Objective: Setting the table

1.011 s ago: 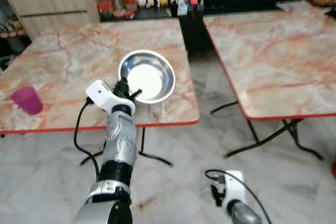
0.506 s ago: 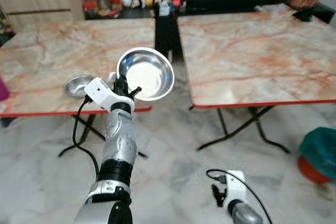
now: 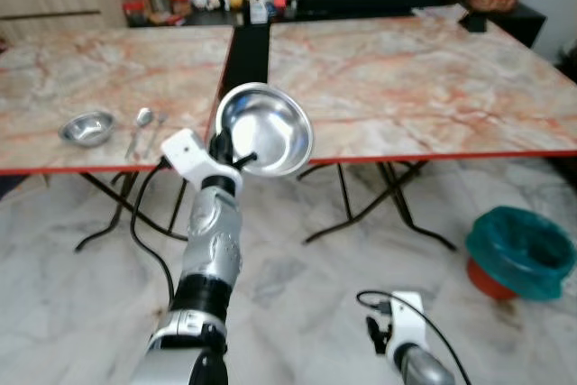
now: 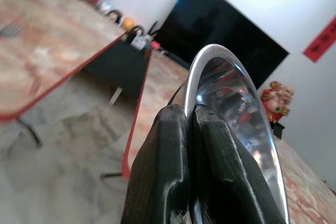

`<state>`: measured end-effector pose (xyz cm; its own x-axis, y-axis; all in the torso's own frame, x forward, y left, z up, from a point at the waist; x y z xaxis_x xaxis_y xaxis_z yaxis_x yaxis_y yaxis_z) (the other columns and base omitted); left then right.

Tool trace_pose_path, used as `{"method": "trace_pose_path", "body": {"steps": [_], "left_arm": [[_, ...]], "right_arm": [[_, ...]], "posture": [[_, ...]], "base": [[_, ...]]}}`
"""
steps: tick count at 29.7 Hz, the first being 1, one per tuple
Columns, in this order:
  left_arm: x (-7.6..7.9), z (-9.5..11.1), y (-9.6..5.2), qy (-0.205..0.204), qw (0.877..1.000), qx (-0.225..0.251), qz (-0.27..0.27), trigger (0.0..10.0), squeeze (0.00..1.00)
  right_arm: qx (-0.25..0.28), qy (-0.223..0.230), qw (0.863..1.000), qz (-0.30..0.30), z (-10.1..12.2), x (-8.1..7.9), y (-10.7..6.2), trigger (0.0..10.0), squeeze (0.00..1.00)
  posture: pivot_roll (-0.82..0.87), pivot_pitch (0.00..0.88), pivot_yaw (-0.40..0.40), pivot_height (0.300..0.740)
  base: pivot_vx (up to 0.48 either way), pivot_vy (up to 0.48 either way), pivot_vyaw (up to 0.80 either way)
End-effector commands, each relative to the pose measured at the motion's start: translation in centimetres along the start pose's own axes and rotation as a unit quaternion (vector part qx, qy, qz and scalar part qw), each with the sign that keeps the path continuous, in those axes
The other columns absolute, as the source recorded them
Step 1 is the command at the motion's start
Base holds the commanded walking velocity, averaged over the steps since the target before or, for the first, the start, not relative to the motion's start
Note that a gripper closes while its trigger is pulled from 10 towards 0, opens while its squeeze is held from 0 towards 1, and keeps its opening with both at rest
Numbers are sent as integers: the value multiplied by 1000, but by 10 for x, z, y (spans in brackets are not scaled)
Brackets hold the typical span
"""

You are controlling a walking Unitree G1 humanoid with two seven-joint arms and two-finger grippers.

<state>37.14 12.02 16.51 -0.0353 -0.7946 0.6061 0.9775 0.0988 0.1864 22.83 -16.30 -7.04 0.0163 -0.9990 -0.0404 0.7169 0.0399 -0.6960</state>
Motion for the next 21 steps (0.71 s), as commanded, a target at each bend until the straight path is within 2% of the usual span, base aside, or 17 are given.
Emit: {"method": "trace_pose_path", "body": {"steps": [1, 5, 16, 21], "left_arm": [[2, 9, 0, 0, 1000, 20, -10, 10000, 0], [2, 11, 0, 14, 999, 26, -16, 10000, 0], [5, 11, 1, 22, 999, 25, -23, 10000, 0], [6, 11, 1, 23, 999, 24, -25, 10000, 0]], "right_arm": [[4, 3, 1000, 7, 3, -5, 1, 10000, 0], [5, 1, 1000, 8, 3, -6, 1, 10000, 0], [7, -14, 1000, 12, 5, -7, 2, 10000, 0], [8, 0, 1000, 8, 5, -7, 2, 10000, 0]], "posture": [[5, 11, 31, 728], [6, 11, 31, 728], [5, 8, 32, 728], [3, 8, 34, 728]], "base": [[0, 0, 0], [197, 0, 0], [480, 0, 39], [480, 0, 165]]}}
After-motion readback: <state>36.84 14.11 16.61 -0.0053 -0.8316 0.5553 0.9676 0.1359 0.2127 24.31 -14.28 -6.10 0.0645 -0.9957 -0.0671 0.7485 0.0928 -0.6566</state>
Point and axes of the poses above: a point about 5 cm out from each wrist's last joint towards the gripper, its own y axis pointing out of the wrist towards the gripper, its own z axis along the axis of the wrist's last joint, x = y × z, the point moved 1 cm from there along y, pointing out of the wrist towards the gripper, and after that the axes turned 2 degrees about -y, right-handed, at the moved point
